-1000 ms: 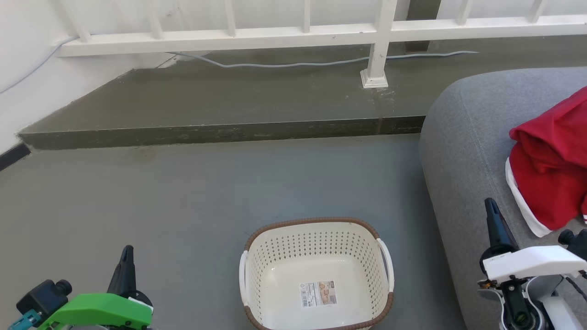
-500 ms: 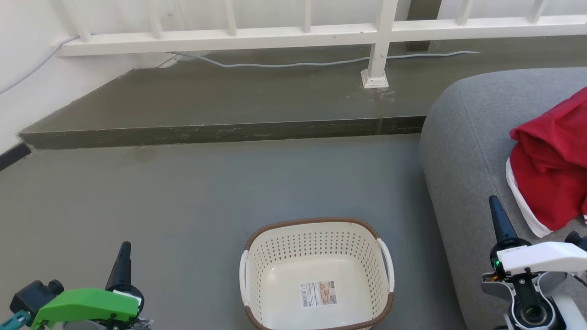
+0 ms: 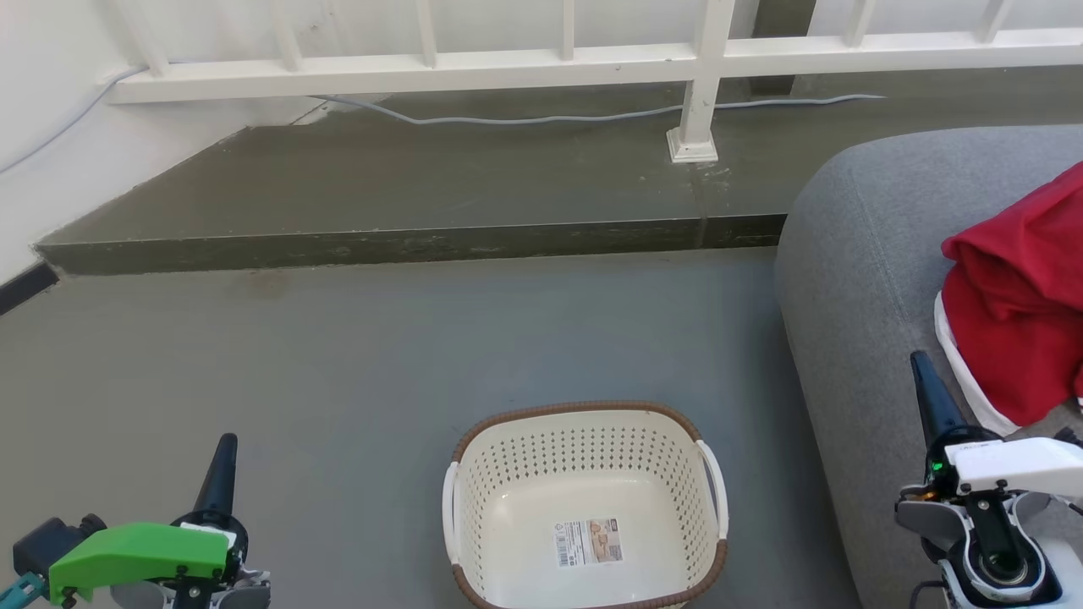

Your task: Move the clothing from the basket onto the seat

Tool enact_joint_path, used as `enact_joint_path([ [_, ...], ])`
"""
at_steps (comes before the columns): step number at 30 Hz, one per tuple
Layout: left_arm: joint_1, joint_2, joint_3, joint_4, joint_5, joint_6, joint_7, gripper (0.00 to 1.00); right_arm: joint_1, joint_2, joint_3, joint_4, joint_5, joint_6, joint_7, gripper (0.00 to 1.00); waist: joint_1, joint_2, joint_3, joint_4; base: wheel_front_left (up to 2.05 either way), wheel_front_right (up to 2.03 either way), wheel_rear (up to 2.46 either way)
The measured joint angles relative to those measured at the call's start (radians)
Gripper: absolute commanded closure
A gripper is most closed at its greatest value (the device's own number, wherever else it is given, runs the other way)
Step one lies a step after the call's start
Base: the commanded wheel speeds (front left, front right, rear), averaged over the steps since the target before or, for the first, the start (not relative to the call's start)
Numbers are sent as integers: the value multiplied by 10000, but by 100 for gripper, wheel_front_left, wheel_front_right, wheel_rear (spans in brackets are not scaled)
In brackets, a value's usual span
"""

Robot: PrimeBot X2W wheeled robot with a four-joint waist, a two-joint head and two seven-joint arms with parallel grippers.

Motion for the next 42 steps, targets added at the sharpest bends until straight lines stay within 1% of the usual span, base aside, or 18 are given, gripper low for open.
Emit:
enact_joint_path([
  [21,-459,-127,374,546,-2734,-529,585,100,-461,2,-420,554,2951,456,525,100,0,0,-1,19,0,0,0],
  [42,-553,-136,395,656,-2790,-571,612,100,-501,4,-451,711,2991,520,591,100,0,0,-7,19,0,0,0],
])
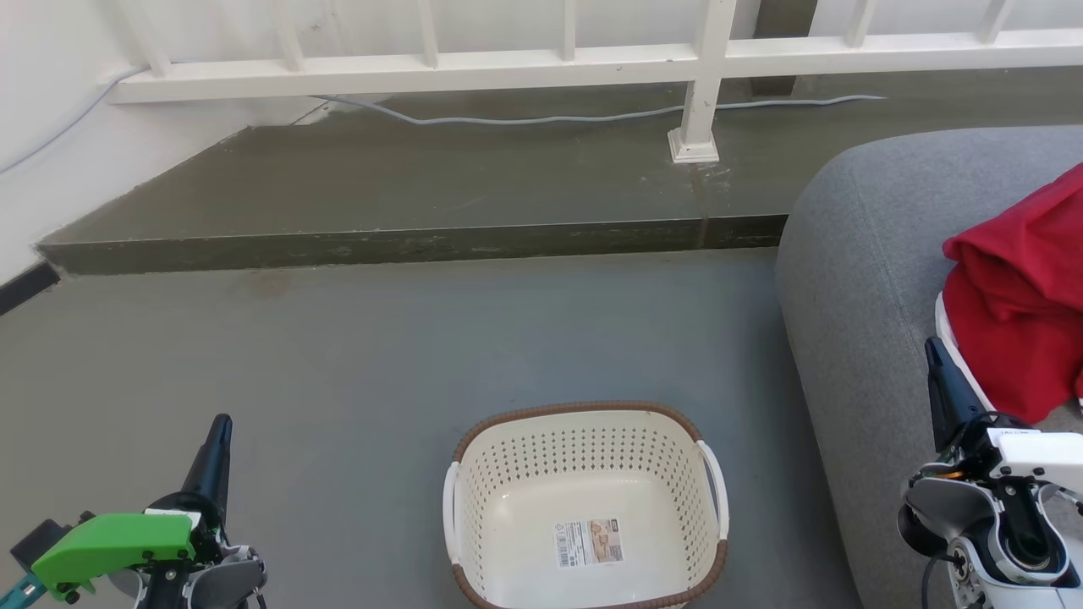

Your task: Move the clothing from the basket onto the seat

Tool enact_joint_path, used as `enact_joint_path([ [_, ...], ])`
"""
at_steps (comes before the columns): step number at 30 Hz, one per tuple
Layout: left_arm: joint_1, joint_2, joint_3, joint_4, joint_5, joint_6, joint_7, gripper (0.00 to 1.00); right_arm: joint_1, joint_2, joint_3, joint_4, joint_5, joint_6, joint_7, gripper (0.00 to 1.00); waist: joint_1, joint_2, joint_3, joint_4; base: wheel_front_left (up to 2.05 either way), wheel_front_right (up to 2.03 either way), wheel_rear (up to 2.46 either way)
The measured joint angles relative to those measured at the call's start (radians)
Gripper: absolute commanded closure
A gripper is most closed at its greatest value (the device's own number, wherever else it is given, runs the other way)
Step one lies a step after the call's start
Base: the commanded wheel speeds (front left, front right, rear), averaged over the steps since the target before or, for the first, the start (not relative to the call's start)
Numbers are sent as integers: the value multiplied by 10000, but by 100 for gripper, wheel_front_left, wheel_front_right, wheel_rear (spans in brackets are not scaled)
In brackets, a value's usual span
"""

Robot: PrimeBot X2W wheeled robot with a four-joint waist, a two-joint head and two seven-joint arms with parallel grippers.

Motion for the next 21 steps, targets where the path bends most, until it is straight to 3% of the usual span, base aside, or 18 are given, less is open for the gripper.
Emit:
enact_joint_path([
  [21,-18,-6,17,100,0,-44,2,100,-108,8,-13,71,0,2,12,100,0,0,-4,-1,0,0,0],
])
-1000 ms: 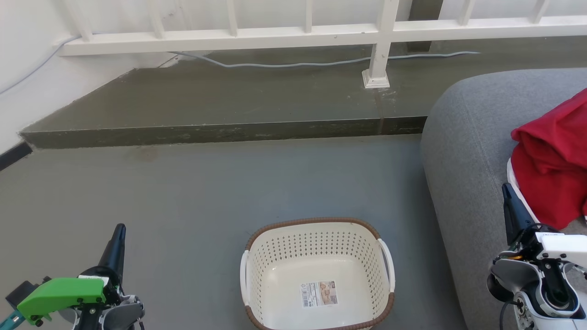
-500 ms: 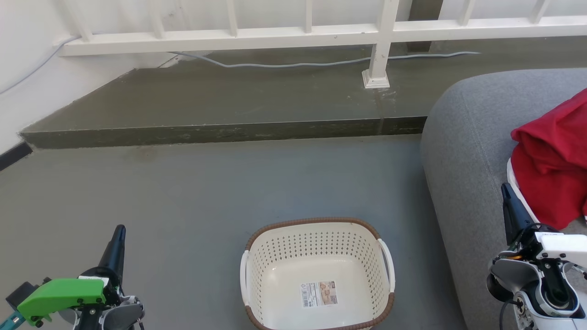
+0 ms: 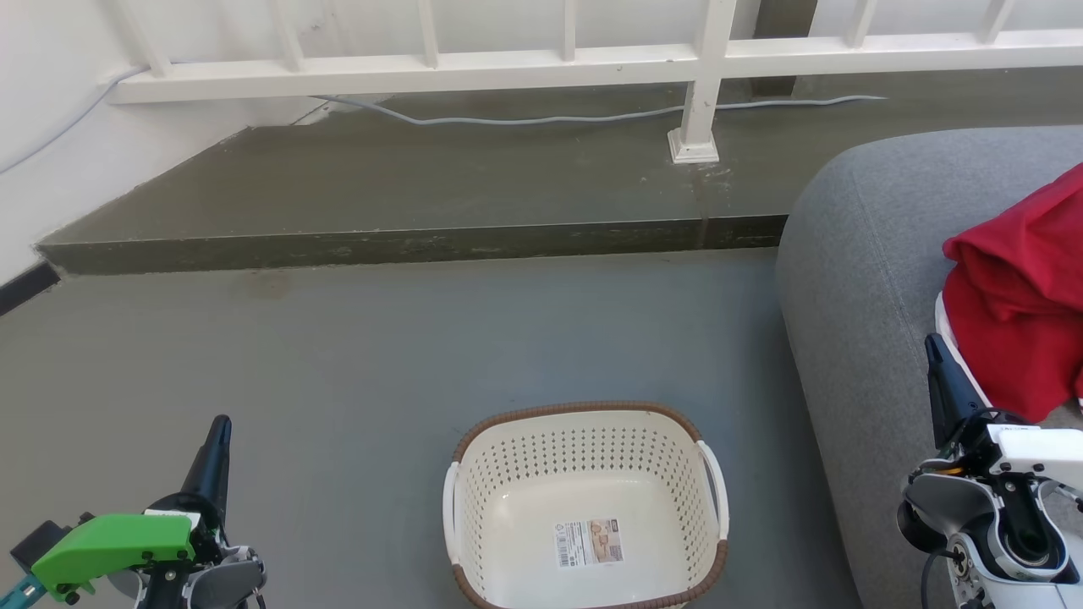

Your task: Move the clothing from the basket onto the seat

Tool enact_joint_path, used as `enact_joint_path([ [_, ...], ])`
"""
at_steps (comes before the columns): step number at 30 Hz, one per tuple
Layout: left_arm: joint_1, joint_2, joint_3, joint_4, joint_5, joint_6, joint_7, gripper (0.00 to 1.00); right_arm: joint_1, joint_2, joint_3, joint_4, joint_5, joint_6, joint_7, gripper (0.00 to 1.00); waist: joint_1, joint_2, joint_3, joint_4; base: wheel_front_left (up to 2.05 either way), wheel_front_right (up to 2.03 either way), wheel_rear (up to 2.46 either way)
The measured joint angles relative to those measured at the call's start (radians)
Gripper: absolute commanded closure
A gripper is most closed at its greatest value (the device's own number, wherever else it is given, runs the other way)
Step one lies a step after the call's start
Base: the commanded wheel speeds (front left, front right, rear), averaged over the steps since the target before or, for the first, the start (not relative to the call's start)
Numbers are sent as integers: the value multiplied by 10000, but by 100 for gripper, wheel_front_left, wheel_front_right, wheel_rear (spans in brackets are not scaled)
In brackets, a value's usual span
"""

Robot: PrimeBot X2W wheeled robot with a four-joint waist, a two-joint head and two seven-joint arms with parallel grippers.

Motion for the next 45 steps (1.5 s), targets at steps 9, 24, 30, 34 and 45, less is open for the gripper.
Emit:
enact_joint_path([
  [9,-20,-2,10,23,0,-2,2,100,-2,6,-8,23,0,2,2,100,0,0,-1,0,0,0,0],
  [24,-27,-6,29,42,0,-10,12,100,-5,12,-31,58,0,2,12,100,0,0,-2,0,0,0,0],
  [30,-43,-10,36,48,0,-21,12,100,-7,19,-40,69,0,2,12,100,0,0,-3,0,0,0,0],
  [34,-82,-15,42,48,0,-21,13,100,-7,27,-44,75,0,4,12,100,0,0,-3,0,0,0,0],
  [45,-90,-31,52,54,0,-21,58,100,-9,31,-58,84,0,4,13,100,0,0,-4,0,0,0,0],
])
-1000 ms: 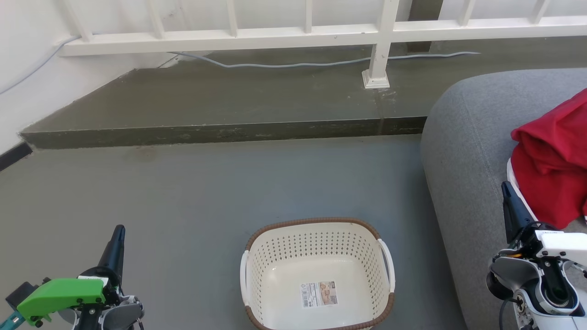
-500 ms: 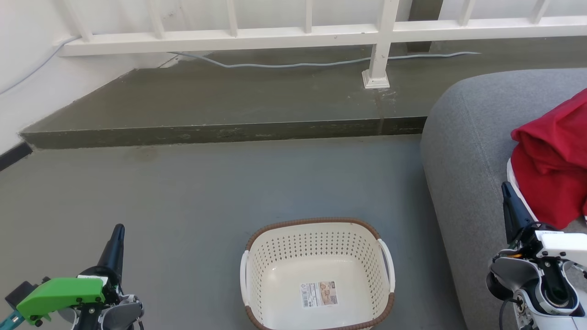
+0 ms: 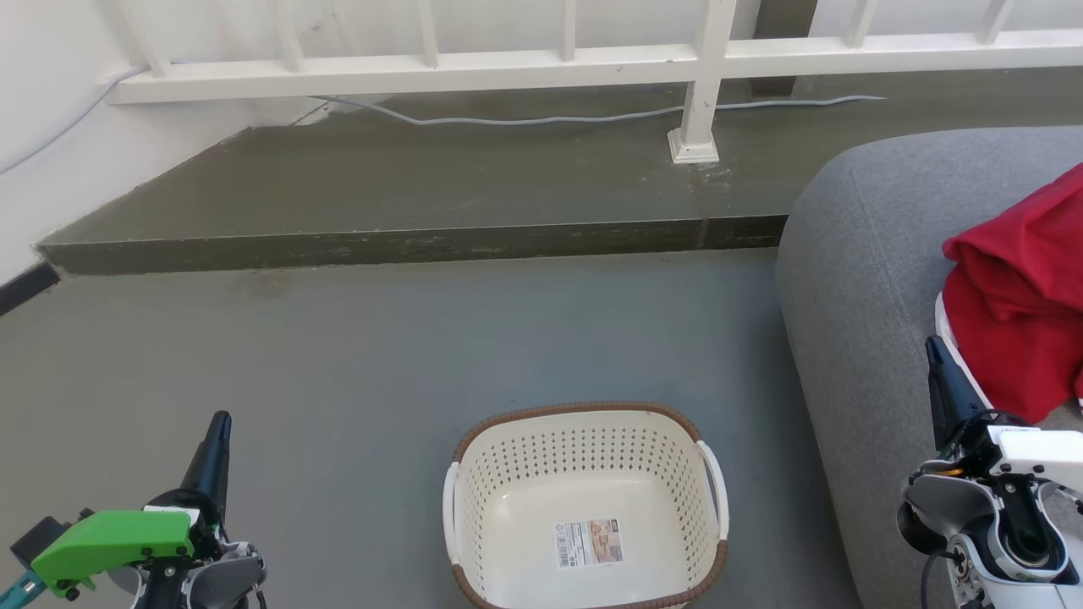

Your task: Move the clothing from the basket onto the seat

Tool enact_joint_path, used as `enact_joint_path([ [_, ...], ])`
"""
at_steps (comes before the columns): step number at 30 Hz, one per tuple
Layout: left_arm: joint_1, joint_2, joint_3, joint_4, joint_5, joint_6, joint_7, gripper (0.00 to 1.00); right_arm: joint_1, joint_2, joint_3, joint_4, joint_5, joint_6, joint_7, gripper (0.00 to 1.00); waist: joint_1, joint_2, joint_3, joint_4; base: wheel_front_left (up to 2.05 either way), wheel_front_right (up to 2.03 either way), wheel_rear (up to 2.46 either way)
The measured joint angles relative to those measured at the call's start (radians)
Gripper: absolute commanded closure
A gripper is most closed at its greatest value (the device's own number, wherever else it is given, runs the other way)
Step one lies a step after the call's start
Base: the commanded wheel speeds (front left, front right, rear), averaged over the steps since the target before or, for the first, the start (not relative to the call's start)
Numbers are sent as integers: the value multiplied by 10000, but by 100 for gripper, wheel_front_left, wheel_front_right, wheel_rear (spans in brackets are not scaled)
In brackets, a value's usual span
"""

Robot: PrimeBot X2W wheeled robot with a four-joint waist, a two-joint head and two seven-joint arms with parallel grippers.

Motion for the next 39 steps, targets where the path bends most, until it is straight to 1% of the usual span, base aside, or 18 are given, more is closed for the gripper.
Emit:
enact_joint_path([
  [39,-15,-17,58,12,2,-2,29,100,-4,15,-58,33,-2,40,73,100,0,0,0,0,0,0,0],
])
